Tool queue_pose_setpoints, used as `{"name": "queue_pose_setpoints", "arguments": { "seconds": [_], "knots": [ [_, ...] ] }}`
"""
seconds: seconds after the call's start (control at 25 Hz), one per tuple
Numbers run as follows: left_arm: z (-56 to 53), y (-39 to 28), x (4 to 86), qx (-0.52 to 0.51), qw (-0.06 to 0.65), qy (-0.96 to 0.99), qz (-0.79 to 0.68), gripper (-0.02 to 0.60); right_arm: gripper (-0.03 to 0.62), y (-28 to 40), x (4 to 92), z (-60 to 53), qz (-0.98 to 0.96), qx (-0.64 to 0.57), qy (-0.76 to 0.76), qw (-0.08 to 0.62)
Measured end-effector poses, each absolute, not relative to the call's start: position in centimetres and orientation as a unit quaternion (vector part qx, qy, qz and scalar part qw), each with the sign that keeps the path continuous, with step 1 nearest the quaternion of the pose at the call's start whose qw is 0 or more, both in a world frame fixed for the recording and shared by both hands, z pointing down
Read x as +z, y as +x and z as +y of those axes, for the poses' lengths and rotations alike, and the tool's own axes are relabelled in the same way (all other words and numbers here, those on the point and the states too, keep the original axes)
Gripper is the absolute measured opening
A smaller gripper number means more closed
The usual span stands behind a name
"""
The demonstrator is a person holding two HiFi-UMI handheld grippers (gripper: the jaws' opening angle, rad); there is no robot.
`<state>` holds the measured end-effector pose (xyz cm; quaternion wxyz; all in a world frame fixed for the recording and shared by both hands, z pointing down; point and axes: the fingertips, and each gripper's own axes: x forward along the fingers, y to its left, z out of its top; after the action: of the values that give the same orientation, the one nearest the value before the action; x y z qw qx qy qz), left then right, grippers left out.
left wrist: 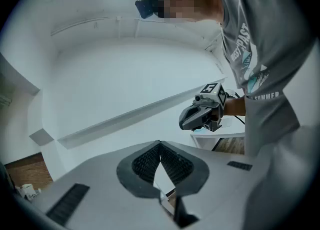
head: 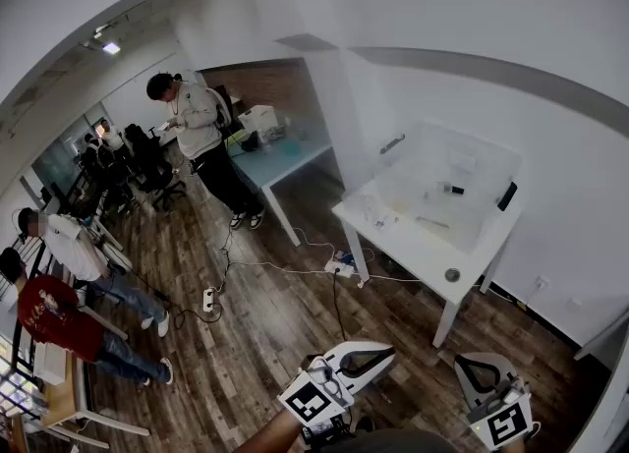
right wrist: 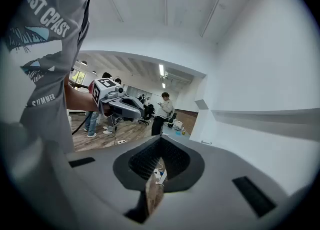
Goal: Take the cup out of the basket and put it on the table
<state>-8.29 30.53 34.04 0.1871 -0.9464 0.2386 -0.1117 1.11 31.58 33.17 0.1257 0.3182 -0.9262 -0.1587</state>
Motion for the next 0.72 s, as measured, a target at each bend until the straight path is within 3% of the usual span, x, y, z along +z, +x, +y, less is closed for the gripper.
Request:
{"name": "queue_pose_setpoints", "arguments": {
  "seconds": [0.48,0.72],
  "knots": [
    [27.4,-14.3,34.8,-0.121,0.183,-0.948,0.23,0.009,0.011,-3.3,33.7,28.5,-0.915,-0.139,0.343,0.164],
    [25.7,-17.0,35.3,-0.109,0.184,-0.954,0.212,0.009,0.012,-5.7,32.4,27.1,-0.912,-0.133,0.369,0.122]
  ]
}}
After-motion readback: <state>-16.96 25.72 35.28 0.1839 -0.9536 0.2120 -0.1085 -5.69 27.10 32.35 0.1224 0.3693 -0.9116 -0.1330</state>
